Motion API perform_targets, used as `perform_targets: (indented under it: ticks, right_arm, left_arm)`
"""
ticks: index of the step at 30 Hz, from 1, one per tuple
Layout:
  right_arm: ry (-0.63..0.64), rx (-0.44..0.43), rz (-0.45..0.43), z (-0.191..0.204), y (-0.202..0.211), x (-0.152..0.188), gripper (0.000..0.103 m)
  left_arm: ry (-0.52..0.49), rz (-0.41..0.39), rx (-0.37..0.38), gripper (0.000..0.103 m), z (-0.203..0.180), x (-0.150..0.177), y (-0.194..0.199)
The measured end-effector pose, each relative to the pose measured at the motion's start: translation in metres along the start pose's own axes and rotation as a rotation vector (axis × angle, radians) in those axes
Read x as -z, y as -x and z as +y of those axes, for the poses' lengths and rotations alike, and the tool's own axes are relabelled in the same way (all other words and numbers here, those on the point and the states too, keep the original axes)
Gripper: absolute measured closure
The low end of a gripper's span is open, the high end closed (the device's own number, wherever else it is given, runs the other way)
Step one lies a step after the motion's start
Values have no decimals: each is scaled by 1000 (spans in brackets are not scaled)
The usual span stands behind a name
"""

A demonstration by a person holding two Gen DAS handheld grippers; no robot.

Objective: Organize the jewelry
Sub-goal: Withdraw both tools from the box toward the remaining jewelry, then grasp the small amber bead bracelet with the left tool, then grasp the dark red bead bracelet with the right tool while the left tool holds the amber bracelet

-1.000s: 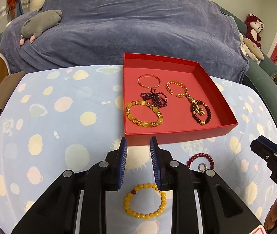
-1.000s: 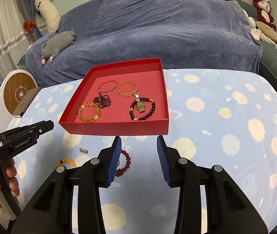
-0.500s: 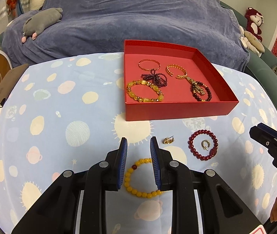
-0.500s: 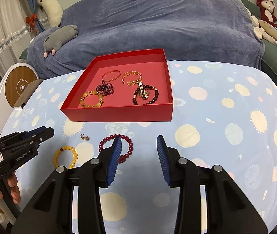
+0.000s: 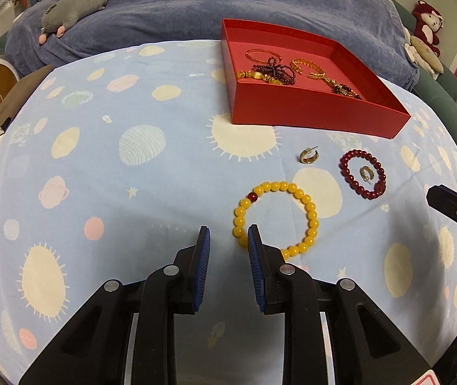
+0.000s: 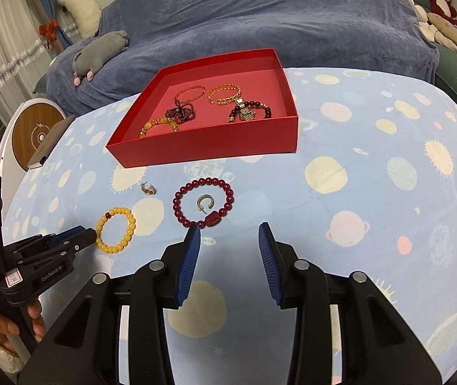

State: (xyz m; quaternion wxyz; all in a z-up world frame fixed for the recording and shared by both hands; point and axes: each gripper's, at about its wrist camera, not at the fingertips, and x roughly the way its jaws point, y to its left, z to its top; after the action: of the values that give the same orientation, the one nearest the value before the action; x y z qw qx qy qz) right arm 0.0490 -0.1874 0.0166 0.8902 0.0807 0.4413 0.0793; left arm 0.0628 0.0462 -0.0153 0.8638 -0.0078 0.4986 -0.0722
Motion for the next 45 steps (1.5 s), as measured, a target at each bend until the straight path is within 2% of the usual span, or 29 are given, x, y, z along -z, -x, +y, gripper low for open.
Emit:
perform_targets:
  ticks: [6, 10, 15, 19, 21, 22, 23, 27, 35, 45]
  right_arm:
    - [6, -9, 9, 4, -5, -2, 67]
    - [-1, -15, 14, 6, -8, -4, 67]
    - [-2, -20, 17, 7, -10, -6, 67]
    - [2, -17, 28, 8, -13, -5, 67]
    - [-1, -17, 35, 8, -16, -5, 67]
    - [-2, -14, 38, 7, -17, -5, 67]
    - [-1, -13, 40, 8, -19, -6, 67]
    - [4, -6, 47, 10, -26, -7, 67]
    - [10, 32, 51, 10, -42, -13, 67]
    - [54, 81, 57, 19, -63, -10, 75]
  left_arm:
    - [18, -18, 29, 80, -1, -3, -3]
    - [39, -20, 81, 80, -4, -9, -2]
    - [28, -7, 70, 80, -11, -11, -13]
    - [13, -28, 58, 80, -14, -12, -14]
    - [2, -36, 55, 85, -15, -11, -15]
    - [-5, -39, 47, 95, -16, -11, -15]
    - [-18, -41, 41, 97, -17, -10, -16]
    - [-36, -39, 39, 97, -20, -7, -14]
    - [4, -12, 81, 97, -11, -7, -13]
    - [16, -8, 91, 97, -9, -7, -11]
